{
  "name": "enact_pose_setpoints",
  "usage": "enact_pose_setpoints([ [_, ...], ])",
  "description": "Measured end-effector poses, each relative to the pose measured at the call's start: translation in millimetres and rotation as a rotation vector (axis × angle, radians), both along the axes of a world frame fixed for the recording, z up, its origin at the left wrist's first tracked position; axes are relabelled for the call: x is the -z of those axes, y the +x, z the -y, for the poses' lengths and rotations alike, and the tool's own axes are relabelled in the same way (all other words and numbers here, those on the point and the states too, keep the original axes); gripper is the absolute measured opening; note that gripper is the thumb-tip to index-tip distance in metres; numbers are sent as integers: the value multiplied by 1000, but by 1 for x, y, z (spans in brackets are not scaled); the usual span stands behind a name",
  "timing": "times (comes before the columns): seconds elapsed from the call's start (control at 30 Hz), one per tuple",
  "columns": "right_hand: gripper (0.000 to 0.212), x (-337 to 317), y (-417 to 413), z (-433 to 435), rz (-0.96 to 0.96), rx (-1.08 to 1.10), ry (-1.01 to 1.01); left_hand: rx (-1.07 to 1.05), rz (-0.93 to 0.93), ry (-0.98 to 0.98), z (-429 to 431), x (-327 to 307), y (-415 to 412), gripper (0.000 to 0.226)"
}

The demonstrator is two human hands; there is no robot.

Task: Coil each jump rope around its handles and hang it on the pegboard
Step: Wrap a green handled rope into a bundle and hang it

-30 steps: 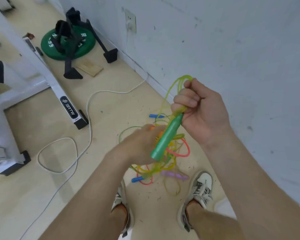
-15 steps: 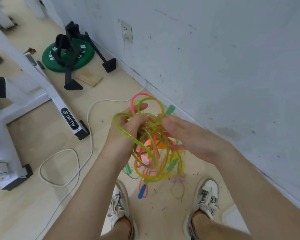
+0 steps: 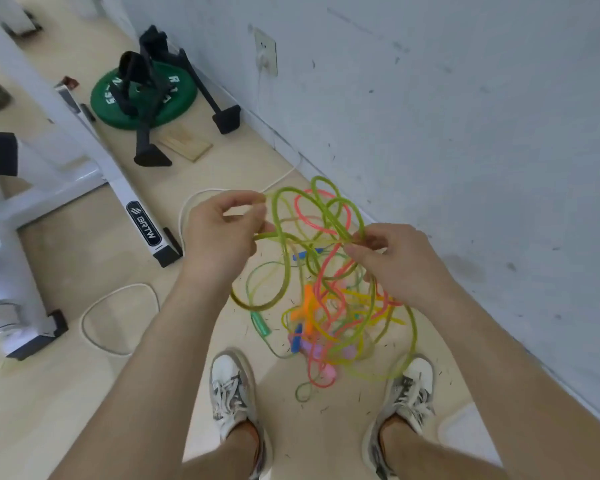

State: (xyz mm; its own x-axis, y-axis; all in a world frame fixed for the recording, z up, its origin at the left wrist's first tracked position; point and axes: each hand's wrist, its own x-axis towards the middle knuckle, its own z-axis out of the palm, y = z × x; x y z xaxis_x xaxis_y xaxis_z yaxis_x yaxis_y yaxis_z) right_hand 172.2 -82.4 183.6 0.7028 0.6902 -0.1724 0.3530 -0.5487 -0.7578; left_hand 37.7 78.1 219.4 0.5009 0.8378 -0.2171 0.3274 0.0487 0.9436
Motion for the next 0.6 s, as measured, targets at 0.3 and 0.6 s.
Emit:
enact_pose_setpoints([
  [0.3, 45, -11, 2, -5, -112, 281, 191, 233, -464, 211, -15, -1, -16, 36],
  [0.6, 56, -11, -6, -9, -87, 237, 215, 644, -275, -7, 20, 9, 1, 41],
])
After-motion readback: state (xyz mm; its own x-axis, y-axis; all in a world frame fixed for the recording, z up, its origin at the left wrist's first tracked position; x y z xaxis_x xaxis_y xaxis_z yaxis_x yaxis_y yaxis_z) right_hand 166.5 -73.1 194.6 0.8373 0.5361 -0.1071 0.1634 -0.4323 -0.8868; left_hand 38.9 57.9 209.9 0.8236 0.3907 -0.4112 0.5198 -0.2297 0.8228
